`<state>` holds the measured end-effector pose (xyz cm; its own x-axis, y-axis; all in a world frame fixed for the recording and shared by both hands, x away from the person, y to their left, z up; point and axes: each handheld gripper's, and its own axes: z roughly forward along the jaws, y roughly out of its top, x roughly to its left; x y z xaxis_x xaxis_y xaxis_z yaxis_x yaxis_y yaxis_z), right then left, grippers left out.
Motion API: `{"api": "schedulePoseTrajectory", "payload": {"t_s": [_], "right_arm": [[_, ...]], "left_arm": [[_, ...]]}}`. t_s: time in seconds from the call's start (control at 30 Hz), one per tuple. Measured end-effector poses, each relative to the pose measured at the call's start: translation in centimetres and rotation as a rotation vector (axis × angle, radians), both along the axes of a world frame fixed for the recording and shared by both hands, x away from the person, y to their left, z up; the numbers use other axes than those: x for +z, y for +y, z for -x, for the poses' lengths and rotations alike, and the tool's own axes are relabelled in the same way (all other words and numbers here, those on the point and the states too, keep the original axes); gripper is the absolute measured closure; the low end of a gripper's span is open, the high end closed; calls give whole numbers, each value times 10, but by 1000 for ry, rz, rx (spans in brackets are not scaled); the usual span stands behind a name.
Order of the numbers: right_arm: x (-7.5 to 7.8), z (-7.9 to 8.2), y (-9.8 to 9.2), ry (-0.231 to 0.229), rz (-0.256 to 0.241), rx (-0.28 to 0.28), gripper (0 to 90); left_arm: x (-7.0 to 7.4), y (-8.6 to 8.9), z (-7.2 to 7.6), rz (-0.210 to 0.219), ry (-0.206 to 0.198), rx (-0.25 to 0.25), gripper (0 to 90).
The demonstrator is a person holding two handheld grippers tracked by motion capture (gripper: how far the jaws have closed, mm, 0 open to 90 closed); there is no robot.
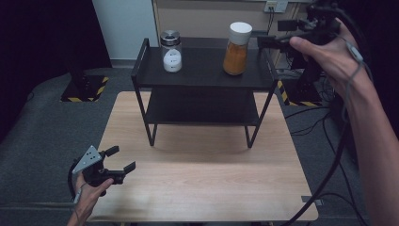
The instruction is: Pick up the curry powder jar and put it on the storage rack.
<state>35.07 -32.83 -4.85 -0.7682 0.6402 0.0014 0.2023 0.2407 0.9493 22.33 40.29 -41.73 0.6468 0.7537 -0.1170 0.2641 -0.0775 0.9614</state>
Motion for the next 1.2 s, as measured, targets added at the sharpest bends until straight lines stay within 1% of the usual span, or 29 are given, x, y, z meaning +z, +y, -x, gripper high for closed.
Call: {"api": "schedulePoseTrajectory", "payload": {"t_s": [0.1, 0.2, 0.33, 0.4, 0.43, 0.5, 0.57, 0.6, 0.67, 0.7, 0.83, 0.9, 0.97, 1.03, 1.1, 1.2], "right_arm": [[-15, 20, -11, -23, -9, 17, 45], [-30, 36, -22, -32, -27, 29, 45], [-47, 53, -32, -41, -24, 43, 45], [-55, 58, -36, -44, -18, 51, 44], [-61, 62, -38, -46, -19, 53, 44], [-70, 66, -40, -48, -8, 51, 42], [-81, 69, -42, -45, -14, 51, 42], [-86, 72, -42, -48, -7, 50, 41], [-100, 74, -43, -45, -29, 56, 40], [-107, 76, -43, -50, -31, 55, 40], [-130, 84, -38, -59, -13, 44, 41], [-143, 86, -37, -49, -13, 42, 41], [-155, 90, -36, -49, -1, 27, 40], [-164, 92, -35, -43, 17, 21, 40], [-173, 96, -30, -45, 53, 1, 41], [-187, 101, -28, -32, 63, -8, 56]], "left_arm": [[0, -1, -1, -5, 1, -2, 11], [0, -2, -1, -7, 0, -3, 11], [0, -3, -3, -12, 3, -4, 11], [0, -3, -3, -12, 1, -3, 11], [0, -3, -2, -11, -1, -2, 11], [0, -3, -2, -11, -1, -2, 11], [0, -4, -2, -12, -2, -3, 11], [0, -4, -2, -12, -2, -3, 11], [0, -4, -3, -13, 0, -2, 11], [0, -4, -3, -15, 1, -3, 11], [0, -5, -2, -13, -2, -3, 11], [0, -5, -2, -16, -3, -5, 11], [0, -5, -2, -14, -5, -6, 11], [0, -5, -3, -16, -3, -7, 11], [0, -5, -3, -14, -4, -9, 11], [0, -5, -3, -14, -12, -20, 12]]}}
